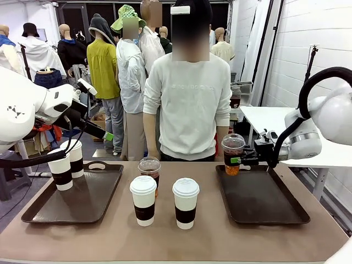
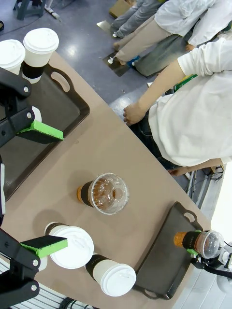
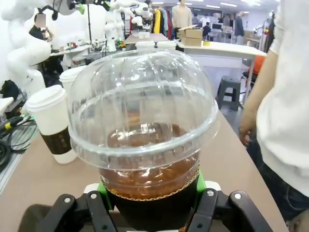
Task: Distribute the coffee onto the tray.
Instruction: Pick up one iced Americano and place it on the right Handle tray, then pick up another iced Americano from the middle of the table and place it on the right Handle tray.
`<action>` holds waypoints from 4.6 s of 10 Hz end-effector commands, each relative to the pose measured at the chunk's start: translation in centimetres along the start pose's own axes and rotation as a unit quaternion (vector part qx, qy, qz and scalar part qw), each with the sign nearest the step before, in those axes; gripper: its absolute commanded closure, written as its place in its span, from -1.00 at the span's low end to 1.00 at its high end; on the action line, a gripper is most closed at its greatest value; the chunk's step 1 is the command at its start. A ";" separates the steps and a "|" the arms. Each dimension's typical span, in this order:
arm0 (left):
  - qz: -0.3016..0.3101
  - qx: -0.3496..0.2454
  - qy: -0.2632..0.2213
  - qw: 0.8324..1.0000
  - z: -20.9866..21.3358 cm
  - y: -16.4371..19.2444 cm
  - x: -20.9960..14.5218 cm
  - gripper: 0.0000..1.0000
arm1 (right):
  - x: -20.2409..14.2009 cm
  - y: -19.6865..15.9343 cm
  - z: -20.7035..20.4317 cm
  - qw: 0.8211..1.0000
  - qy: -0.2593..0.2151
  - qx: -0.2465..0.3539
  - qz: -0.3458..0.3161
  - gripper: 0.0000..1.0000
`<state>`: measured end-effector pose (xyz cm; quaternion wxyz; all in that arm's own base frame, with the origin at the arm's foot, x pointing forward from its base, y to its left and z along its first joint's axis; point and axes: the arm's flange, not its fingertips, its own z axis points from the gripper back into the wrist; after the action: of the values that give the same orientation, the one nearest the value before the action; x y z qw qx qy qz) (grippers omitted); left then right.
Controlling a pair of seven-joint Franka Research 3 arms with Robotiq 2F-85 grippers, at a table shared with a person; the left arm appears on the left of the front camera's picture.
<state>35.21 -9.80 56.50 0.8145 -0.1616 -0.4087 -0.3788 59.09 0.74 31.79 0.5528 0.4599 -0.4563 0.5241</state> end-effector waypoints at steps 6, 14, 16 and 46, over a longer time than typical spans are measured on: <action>-0.006 -0.003 -0.001 1.000 0.0 0.1 -0.1 -1.00 | -3.6 -2.9 1.6 0.999 -0.036 -0.016 -0.007 -0.38; -0.006 -0.003 -0.001 1.000 0.0 0.1 -0.1 -1.00 | -6.8 -4.6 1.2 0.998 -0.038 -0.049 -0.005 -0.38; -0.006 -0.003 -0.001 1.000 0.0 0.1 -0.1 -1.00 | -7.4 -5.0 1.2 0.998 -0.040 -0.046 -0.011 -0.38; -0.006 -0.003 -0.001 1.000 0.0 0.1 -0.1 -1.00 | -7.6 -0.1 6.5 0.993 -0.020 -0.100 -0.067 -1.00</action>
<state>35.22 -9.80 56.50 0.8145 -0.1617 -0.4087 -0.3788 59.11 -6.53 25.23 0.6206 0.4410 -0.4845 0.4308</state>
